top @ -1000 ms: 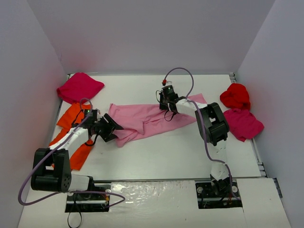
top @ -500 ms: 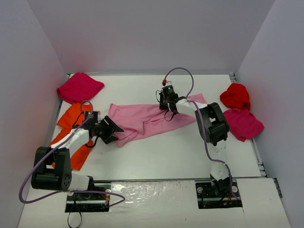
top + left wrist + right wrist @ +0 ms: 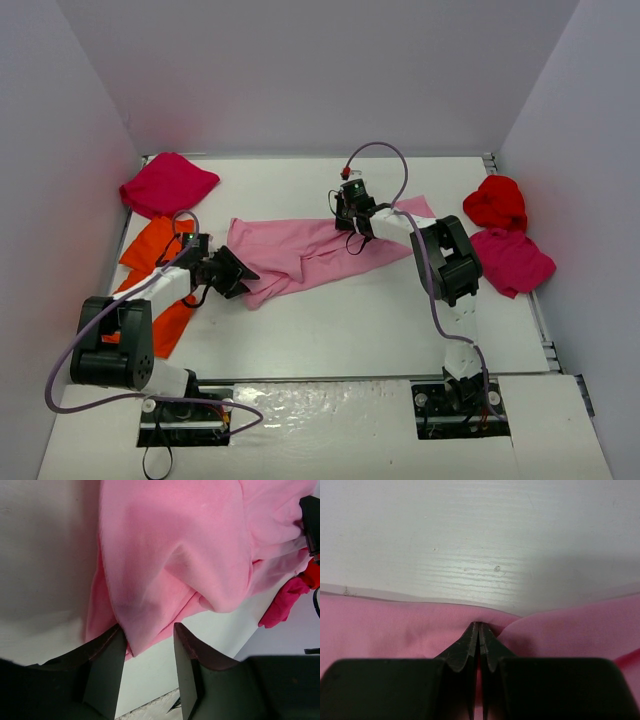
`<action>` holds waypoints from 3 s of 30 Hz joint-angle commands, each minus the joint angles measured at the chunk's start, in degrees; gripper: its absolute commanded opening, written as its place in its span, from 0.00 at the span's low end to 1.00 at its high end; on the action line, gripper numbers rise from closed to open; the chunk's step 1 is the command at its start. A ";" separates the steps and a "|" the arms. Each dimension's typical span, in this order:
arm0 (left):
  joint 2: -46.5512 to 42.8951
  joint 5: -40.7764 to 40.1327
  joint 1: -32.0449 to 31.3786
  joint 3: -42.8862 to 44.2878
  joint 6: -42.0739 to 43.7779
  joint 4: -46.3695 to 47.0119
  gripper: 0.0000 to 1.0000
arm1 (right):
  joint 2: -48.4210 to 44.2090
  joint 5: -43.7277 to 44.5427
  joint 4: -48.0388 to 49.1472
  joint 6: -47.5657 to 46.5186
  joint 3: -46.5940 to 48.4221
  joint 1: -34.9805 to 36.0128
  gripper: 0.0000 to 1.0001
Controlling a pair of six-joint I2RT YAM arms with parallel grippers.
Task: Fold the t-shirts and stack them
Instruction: Fold the tshirt
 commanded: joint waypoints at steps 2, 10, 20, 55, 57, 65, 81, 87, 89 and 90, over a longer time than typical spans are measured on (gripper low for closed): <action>-1.82 0.50 -0.67 3.24 -0.65 3.01 0.34 | 7.28 -0.97 -13.56 -1.09 -3.84 -0.04 0.00; -4.03 0.80 -0.92 2.63 -1.11 2.32 0.15 | 7.35 -0.97 -13.49 -1.04 -3.84 -0.04 0.00; -5.53 1.30 -0.92 1.08 -1.37 1.50 0.00 | 7.35 -1.06 -13.49 -1.09 -3.93 -0.04 0.00; -19.08 3.70 2.58 -0.15 2.51 -11.88 0.00 | 7.49 -1.15 -13.35 -1.44 -4.10 -0.04 0.00; -20.20 4.07 3.37 -0.15 2.53 -12.35 0.00 | 7.53 -1.10 -13.32 -1.44 -4.10 -0.04 0.00; -23.53 5.82 5.17 -1.13 1.90 -13.03 0.00 | 7.51 -1.06 -13.31 -1.44 -4.10 -0.04 0.00; -23.14 8.45 8.54 -1.79 3.08 -13.54 0.14 | 7.50 -1.06 -13.31 -1.53 -4.10 -0.04 0.00; -22.65 8.42 8.53 -1.20 3.85 -14.69 0.51 | 7.44 -1.06 -13.31 -1.53 -4.10 0.01 0.00; -22.51 7.92 8.52 -0.66 4.44 -15.45 0.58 | 7.44 -1.06 -13.31 -1.53 -4.10 0.00 0.00; -22.44 7.80 8.48 -0.50 4.60 -15.53 0.58 | 7.44 -1.06 -13.31 -1.53 -4.10 -0.04 0.00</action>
